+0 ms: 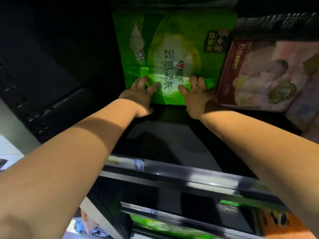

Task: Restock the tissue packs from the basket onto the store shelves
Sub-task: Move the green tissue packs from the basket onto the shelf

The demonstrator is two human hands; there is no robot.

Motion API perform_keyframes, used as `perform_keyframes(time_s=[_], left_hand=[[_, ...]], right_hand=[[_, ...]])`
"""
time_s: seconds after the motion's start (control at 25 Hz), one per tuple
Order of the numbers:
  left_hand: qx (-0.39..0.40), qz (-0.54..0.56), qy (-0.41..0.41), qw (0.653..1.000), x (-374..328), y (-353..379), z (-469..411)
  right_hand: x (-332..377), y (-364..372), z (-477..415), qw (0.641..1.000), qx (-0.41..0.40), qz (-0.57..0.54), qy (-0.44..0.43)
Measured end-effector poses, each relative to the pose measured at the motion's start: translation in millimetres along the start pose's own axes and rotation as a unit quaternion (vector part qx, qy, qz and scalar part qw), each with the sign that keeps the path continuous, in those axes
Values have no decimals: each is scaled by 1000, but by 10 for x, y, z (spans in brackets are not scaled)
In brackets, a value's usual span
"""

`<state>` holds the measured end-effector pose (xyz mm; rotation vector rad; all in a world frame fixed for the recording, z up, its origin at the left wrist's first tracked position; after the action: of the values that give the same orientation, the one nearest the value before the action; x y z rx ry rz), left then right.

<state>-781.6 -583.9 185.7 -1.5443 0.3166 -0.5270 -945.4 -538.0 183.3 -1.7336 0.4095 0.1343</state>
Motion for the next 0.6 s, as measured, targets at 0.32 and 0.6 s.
perform_keyframes(time_s=[0.32,0.6], left_hand=[[-37,13,88,995,-110,-198,723],[-80,85,209,971,-599,-450,1671]], right_hand=[[-48,-341,946,982,148,-102,56],[-87,-735,2198,963,81,-179,183]])
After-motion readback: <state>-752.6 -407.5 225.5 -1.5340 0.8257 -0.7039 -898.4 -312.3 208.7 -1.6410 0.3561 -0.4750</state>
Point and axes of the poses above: each hand's wrist, its own z-axis away from the middle knuckle, its own y-axis out of the palm, x = y × z, the point moved 8 cm from there along -z, towards the middle knuckle, and after that the axes turned 8 degrees about x, right-handed, at the moved point
